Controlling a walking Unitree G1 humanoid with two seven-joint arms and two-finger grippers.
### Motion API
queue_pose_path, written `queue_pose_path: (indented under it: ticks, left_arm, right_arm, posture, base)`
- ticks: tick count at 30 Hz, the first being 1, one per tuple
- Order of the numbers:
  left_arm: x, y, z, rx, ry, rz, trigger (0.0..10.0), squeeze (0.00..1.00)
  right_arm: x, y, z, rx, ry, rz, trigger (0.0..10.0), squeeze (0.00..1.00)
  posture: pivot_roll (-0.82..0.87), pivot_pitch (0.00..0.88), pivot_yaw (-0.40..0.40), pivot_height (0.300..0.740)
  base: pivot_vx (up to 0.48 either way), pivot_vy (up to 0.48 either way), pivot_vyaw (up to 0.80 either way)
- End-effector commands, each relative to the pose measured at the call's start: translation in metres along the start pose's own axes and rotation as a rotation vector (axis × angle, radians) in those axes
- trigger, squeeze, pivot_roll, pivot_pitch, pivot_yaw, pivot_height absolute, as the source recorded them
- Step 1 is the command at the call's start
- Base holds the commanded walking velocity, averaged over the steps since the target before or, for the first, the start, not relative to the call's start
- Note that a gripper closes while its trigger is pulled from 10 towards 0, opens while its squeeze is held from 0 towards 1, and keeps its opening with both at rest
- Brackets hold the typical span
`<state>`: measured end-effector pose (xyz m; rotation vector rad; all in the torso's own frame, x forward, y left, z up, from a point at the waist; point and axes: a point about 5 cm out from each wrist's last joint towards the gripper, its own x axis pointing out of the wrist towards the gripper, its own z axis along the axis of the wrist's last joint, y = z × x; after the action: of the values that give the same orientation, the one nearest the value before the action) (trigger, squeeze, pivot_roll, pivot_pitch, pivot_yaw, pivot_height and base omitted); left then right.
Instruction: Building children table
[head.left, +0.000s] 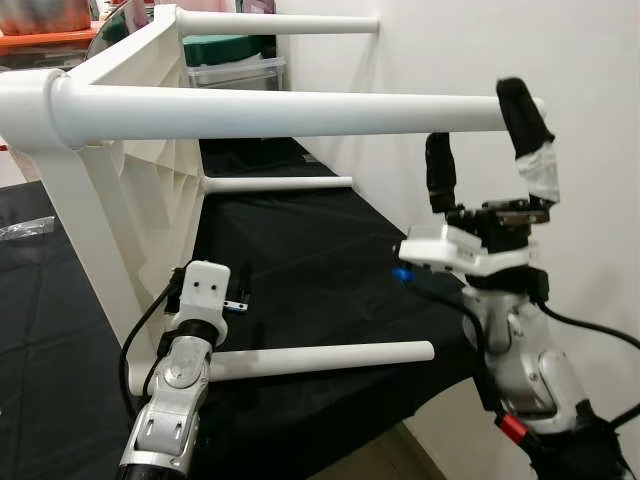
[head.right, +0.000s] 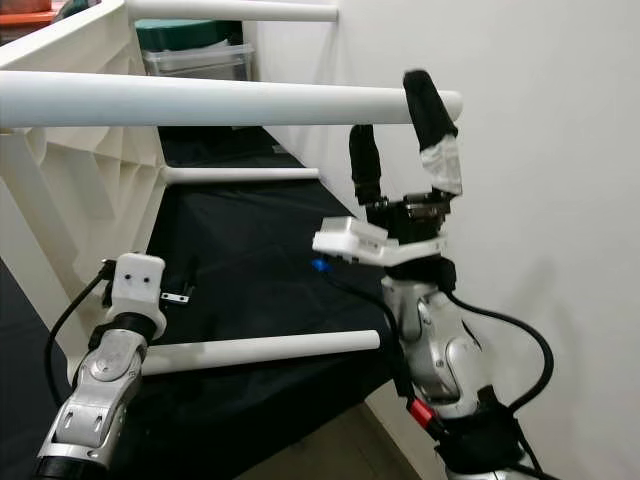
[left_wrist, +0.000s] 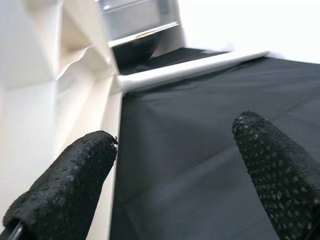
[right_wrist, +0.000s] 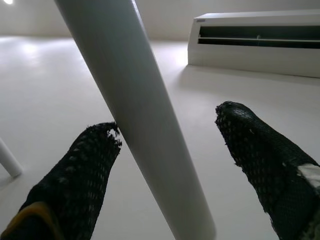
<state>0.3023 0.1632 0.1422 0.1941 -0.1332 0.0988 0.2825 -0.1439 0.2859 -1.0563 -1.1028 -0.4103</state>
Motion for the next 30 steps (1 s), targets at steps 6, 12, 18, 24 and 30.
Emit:
queue_pose_path:
  ticks: [6, 12, 18, 24, 30]
  left_arm:
    - [-0.005, 0.009, -0.007, 0.011, 0.033, 0.070, 10.0, 0.00]
    - [-0.009, 0.017, -0.017, -0.007, 0.079, 0.127, 10.0, 0.00]
    - [-0.020, 0.013, -0.008, 0.044, 0.057, 0.166, 10.0, 0.00]
    - [-0.030, -0.017, -0.012, 0.021, 0.078, 0.045, 10.0, 0.00]
    - [-0.043, -0.017, 0.000, 0.039, 0.049, 0.059, 10.0, 0.00]
  right_arm:
    - [0.013, 0.006, -0.004, 0.024, -0.008, 0.010, 10.0, 0.00]
    - [0.019, 0.010, -0.006, 0.042, 0.001, 0.018, 10.0, 0.00]
    - [0.019, 0.015, -0.008, 0.053, 0.023, 0.026, 10.0, 0.00]
    - [0.018, 0.020, -0.009, 0.067, 0.025, 0.036, 10.0, 0.00]
    - [0.020, 0.021, -0.010, 0.073, 0.024, 0.039, 10.0, 0.00]
  posture:
    - [0.04, 0.032, -0.031, 0.740]
    - [0.04, 0.033, -0.034, 0.740]
    - [0.05, 0.026, -0.034, 0.740]
    - [0.05, 0.014, -0.032, 0.740]
    - [0.06, 0.008, -0.032, 0.740]
  base:
    - [0.000, 0.000, 0.00]
    - [0.000, 0.000, 0.00]
    - [0.000, 0.000, 0.00]
    - [0.000, 0.000, 0.00]
    - [0.000, 0.000, 0.00]
